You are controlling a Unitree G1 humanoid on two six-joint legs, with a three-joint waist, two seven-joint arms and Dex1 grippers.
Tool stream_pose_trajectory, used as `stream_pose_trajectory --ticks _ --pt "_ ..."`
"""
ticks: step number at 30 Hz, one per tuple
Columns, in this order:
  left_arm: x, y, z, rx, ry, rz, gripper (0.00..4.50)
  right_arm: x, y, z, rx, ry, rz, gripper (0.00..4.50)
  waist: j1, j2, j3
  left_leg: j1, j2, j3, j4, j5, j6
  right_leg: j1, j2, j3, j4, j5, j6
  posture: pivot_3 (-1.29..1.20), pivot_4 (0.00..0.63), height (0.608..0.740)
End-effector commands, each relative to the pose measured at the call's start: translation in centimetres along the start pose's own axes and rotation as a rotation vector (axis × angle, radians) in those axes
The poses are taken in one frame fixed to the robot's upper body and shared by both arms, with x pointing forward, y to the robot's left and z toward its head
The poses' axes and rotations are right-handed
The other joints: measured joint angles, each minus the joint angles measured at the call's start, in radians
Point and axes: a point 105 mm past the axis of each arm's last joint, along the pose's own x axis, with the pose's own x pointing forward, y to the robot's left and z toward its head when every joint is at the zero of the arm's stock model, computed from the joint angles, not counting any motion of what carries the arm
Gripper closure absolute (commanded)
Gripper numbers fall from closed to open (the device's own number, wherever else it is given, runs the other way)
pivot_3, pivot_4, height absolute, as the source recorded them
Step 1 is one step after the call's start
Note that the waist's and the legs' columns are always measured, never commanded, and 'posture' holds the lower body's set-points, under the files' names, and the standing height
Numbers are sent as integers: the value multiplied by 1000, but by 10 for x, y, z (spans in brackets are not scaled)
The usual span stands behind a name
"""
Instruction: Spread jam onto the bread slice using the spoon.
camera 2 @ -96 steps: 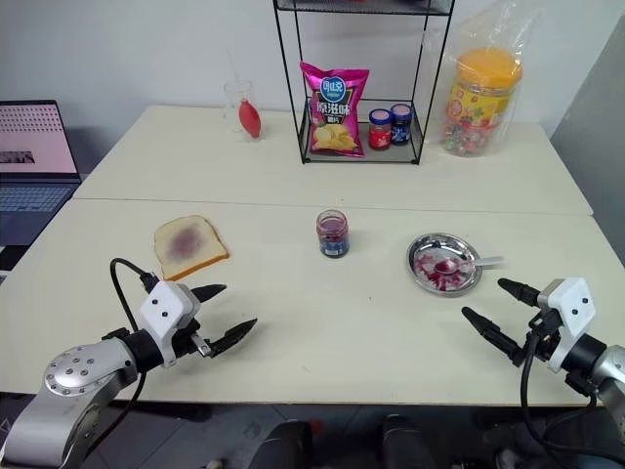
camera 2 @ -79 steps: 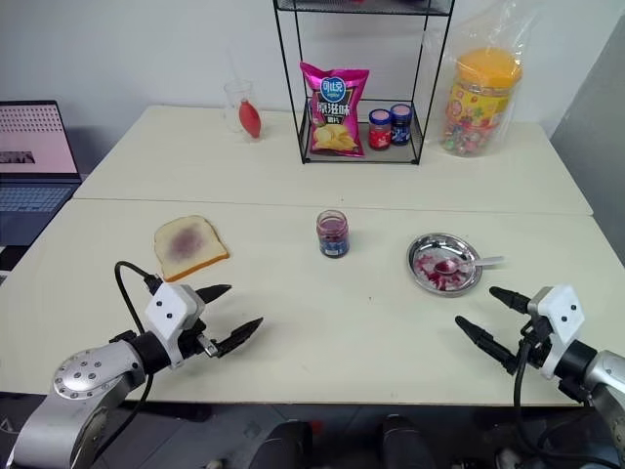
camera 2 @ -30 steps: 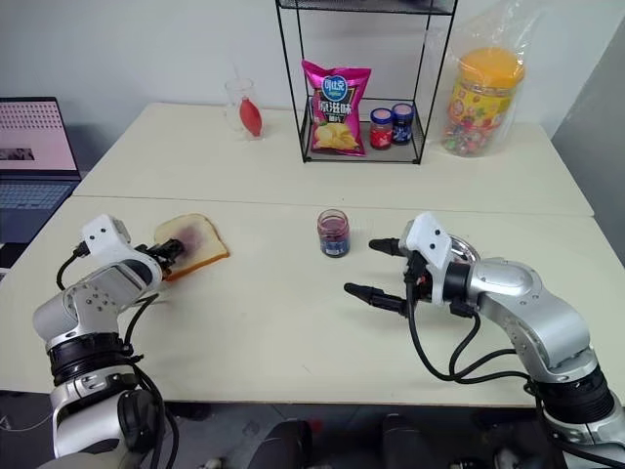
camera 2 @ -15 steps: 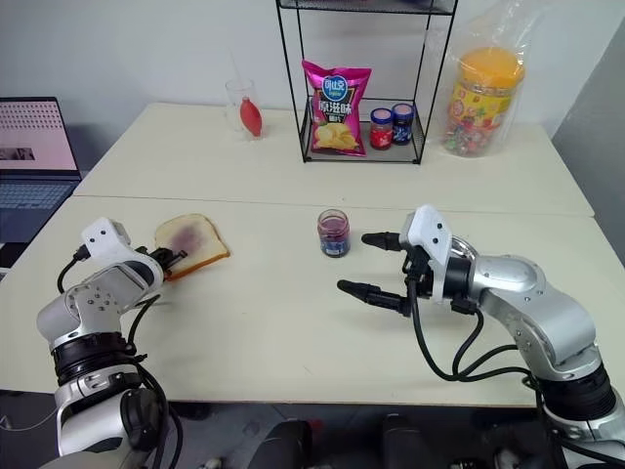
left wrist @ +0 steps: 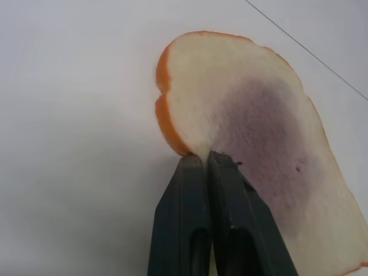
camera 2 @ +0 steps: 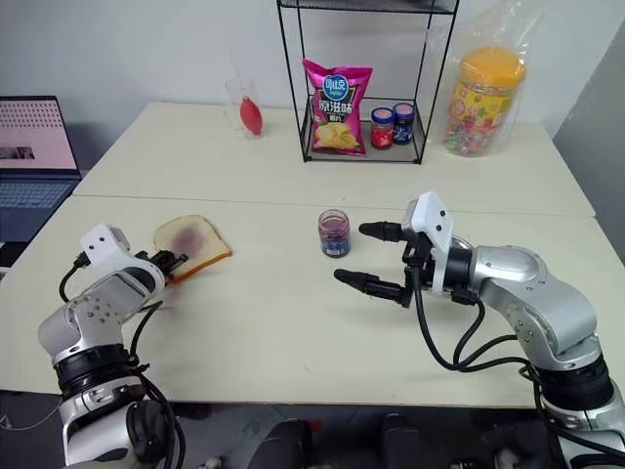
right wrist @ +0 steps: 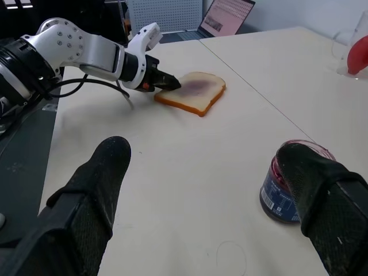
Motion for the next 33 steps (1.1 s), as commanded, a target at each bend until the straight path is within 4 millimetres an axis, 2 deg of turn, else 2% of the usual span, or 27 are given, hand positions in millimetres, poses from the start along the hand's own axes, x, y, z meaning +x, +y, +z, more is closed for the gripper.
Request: stream_pose_trajectory --ticks 1,7,11,15,18,20,29,33 --pt "-21 -29 0 54 15 -215 4462 -6 -1 12 -47 -30 -11 0 -1 0 0 0 0 0 0 0 0 0 0 0 0 0 0 0 150 740" --pt "-57 -56 -25 87 170 -486 4462 -19 -1 6 -10 6 -32 0 0 -1 1 0 0 0 0 0 0 0 0 0 0 0 0 0 150 740" --pt "-85 -87 -51 114 308 -710 4462 -34 6 -3 4 64 -27 0 2 -1 1 0 0 0 0 0 0 0 0 0 -1 0 0 0 150 740" --pt "-99 -102 -75 172 383 -793 4462 -46 13 -12 17 125 -19 0 0 -1 1 0 0 1 0 0 0 0 0 1 -2 0 0 0 150 740" --pt "-108 -125 -107 181 444 -867 4462 -55 22 -24 34 186 -10 0 1 -1 1 0 0 1 0 0 0 0 0 1 -2 -1 0 0 150 740" --pt "-111 -133 -119 197 451 -882 4462 -57 26 -27 31 203 -8 0 3 -1 1 0 0 1 0 0 0 1 0 1 -3 -1 0 0 150 740" --pt "-111 -130 -137 239 430 -829 4462 -59 34 -35 40 223 -7 0 0 -1 1 0 0 1 0 0 0 0 1 2 -4 -1 0 0 150 740" --pt "-108 -126 -135 245 384 -779 4462 -62 33 -39 37 237 -9 0 2 -1 1 -2 0 2 0 0 0 0 0 2 -6 0 0 0 150 740"
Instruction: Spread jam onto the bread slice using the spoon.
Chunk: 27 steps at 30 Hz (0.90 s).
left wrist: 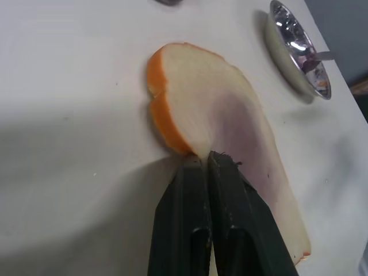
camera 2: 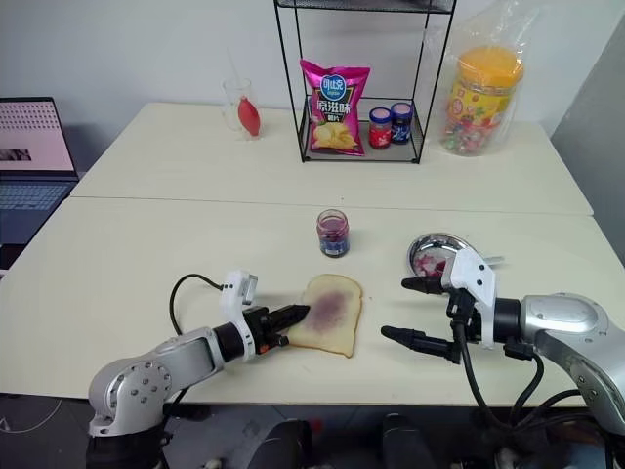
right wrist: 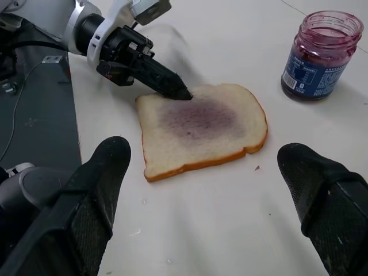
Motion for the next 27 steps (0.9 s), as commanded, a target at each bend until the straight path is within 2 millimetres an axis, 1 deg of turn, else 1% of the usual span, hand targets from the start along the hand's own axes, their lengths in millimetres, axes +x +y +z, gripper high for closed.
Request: stream_pose_trajectory --ticks 1,3,11,14,16,17,18,19,23,27 --pt "-3 -4 12 39 -88 35 4462 -5 1 3 -60 5 -1 0 1 0 0 0 0 0 0 0 0 0 0 0 0 0 0 0 150 740" --pt "-3 -3 13 38 -110 50 4462 -5 1 2 -61 5 2 0 2 0 0 0 0 0 0 0 0 0 0 0 0 0 0 0 150 740" --pt "-7 -7 7 30 -136 63 4462 -6 2 0 -68 10 9 0 2 0 0 0 0 0 0 0 0 0 0 0 -1 0 0 0 150 740" --pt "-8 -5 1 29 -118 78 4462 -6 2 0 -71 12 10 0 1 0 0 0 0 0 0 0 0 0 0 0 -1 0 0 0 150 740" --pt "-10 -5 -5 31 -95 82 4039 -6 2 0 -76 15 12 0 1 0 0 0 0 0 0 0 0 0 0 0 -1 0 0 0 150 740" --pt "-11 -6 -7 32 -90 76 3947 -6 2 0 -77 15 12 0 1 0 0 0 0 0 0 0 0 0 0 0 -1 0 0 0 150 740" --pt "-11 -7 -8 33 -87 71 3718 -6 2 0 -77 16 11 0 1 0 0 0 0 0 0 0 0 0 0 0 -1 0 -1 0 150 740" --pt "-12 -7 -7 40 -89 72 3525 -6 2 1 -77 15 11 0 1 0 0 0 0 0 0 0 0 0 0 0 -1 -1 -1 0 150 740" --pt "-16 -2 -3 91 -94 104 2527 -6 3 2 -80 13 9 0 1 0 0 0 0 0 0 0 0 0 0 0 -1 -2 -4 0 150 740" --pt "-37 2 7 296 -91 139 1712 -7 0 3 -88 4 -18 0 -2 0 0 0 1 0 0 0 0 0 0 0 0 -3 -5 0 150 740"
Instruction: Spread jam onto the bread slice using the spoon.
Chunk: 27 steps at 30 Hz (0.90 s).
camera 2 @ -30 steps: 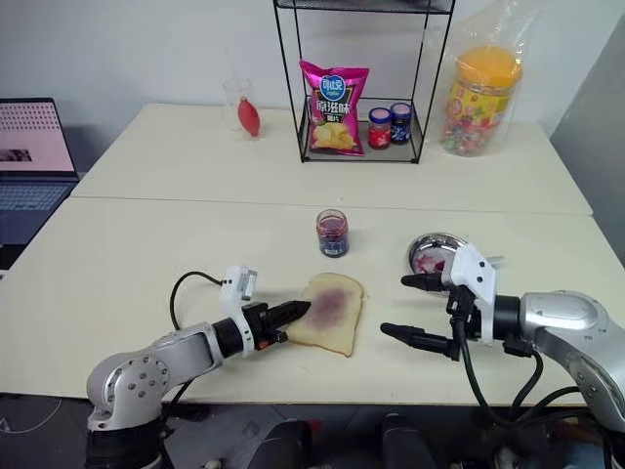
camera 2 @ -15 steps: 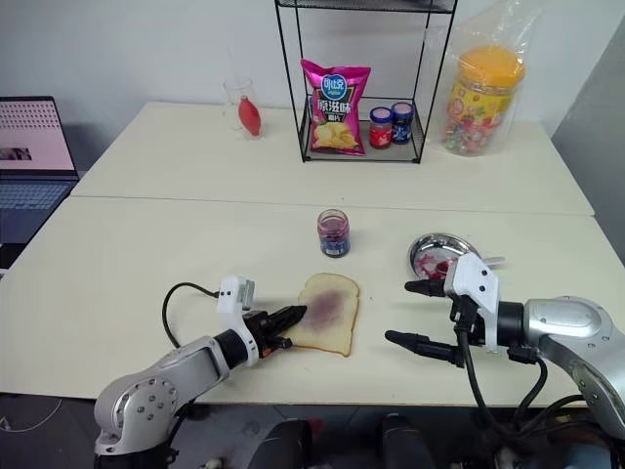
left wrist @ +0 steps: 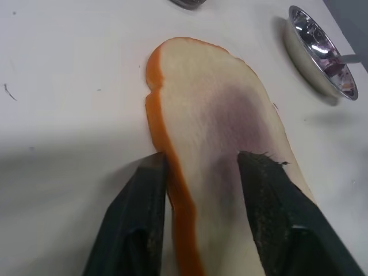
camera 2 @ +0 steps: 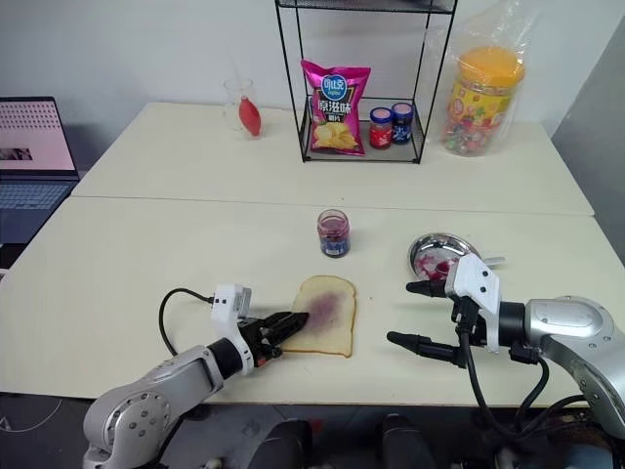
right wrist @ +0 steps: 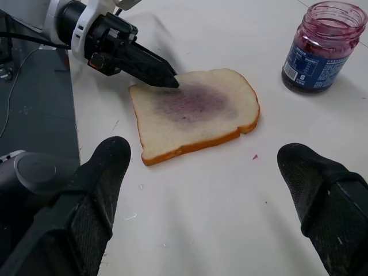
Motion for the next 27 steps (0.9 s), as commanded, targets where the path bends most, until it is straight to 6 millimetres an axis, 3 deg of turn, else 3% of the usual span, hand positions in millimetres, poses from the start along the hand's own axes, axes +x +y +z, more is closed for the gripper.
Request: stream_pose_trajectory --ticks 1,6,9,13,14,17,21,27 --pt "-24 11 17 206 -41 48 1547 -3 -1 10 -56 -24 -36 0 -1 1 0 0 0 0 -1 0 0 0 0 0 0 0 0 0 150 740" --pt "-44 31 46 426 -103 103 1400 -6 -9 11 -64 -64 -119 0 2 1 1 -1 0 0 -1 0 0 -1 -1 -1 -1 -1 -3 0 150 740" --pt "-42 8 74 588 -172 -42 1400 -14 -27 18 -71 -146 -275 0 9 2 1 -1 0 0 -1 0 0 0 -1 -1 -3 -1 -2 0 150 740" --pt "-34 -27 72 846 -83 -303 1400 -39 -54 22 -4 -284 -544 0 20 2 1 -6 -1 0 -1 0 0 -1 -1 -1 -10 2 0 0 150 740" --pt "-32 -34 70 872 -58 -368 1121 -46 -61 22 26 -323 -628 0 20 2 1 -7 -1 1 -1 0 0 -1 -2 0 -11 3 1 0 150 740" --pt "-27 -52 61 945 -1 -526 825 -64 -75 14 67 -373 -831 0 21 2 1 -8 -1 1 -1 0 0 -2 -1 0 -12 6 6 0 150 740" --pt "-12 -73 76 1008 -92 -590 27 -83 -90 -11 240 -439 -1088 0 20 4 2 -9 0 0 -2 0 0 -4 0 -2 -10 8 3 0 150 740" --pt "-2 -90 74 1065 -77 -679 27 -96 -103 -50 486 -493 -1274 0 12 6 1 -9 0 0 0 0 0 -3 1 0 -9 7 8 0 150 740"
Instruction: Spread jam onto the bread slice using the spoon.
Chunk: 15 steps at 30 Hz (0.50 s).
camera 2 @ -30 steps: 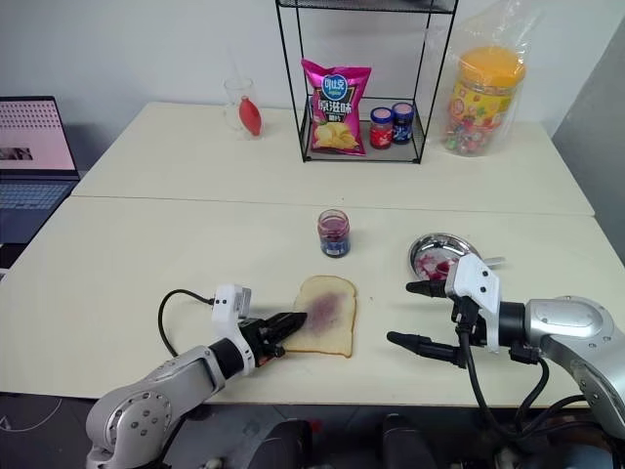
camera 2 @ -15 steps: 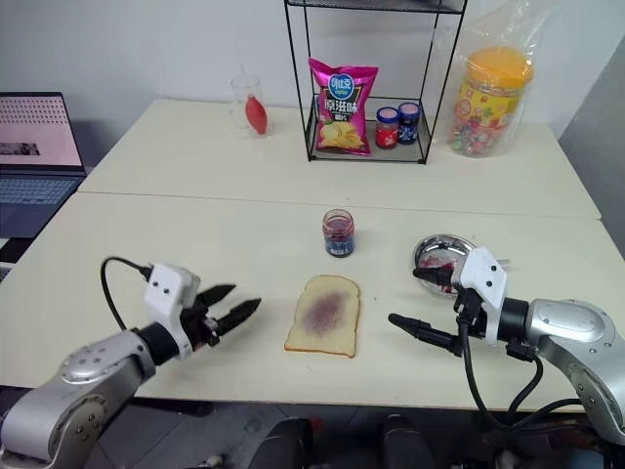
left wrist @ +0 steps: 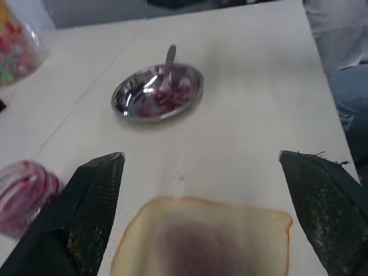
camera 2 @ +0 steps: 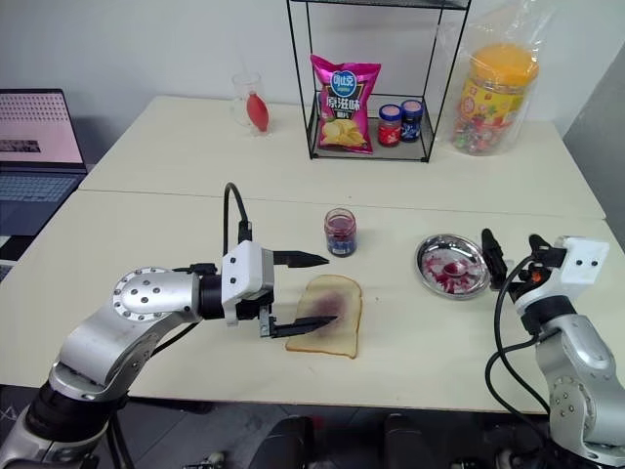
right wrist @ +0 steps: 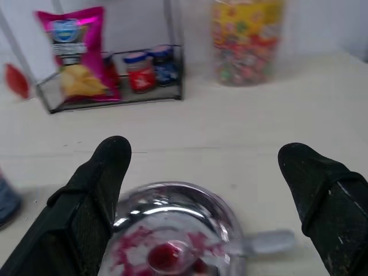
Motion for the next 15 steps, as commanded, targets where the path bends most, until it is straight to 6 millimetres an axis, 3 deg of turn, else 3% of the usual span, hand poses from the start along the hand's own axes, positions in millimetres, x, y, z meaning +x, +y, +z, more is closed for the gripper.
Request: stream_pose_trajectory --ticks 1,4,8,15 --pt "8 -5 1 49 9 -47 27 2 -20 1 84 -27 -108 0 -9 2 0 0 0 0 0 0 0 0 0 0 0 0 0 0 150 740" --pt "11 -6 0 56 18 -52 27 7 -26 -11 152 9 -135 0 -17 2 0 1 0 0 0 0 0 0 0 0 1 0 -1 0 150 740" --pt "14 -7 2 39 4 -52 27 21 -22 -30 259 72 -82 0 -21 3 0 2 1 0 0 0 0 0 1 1 2 2 -3 0 150 740" --pt "16 -8 3 37 5 -48 27 42 -19 -40 332 109 -31 0 -20 5 0 3 0 0 0 1 1 1 1 1 2 2 -3 0 150 740"
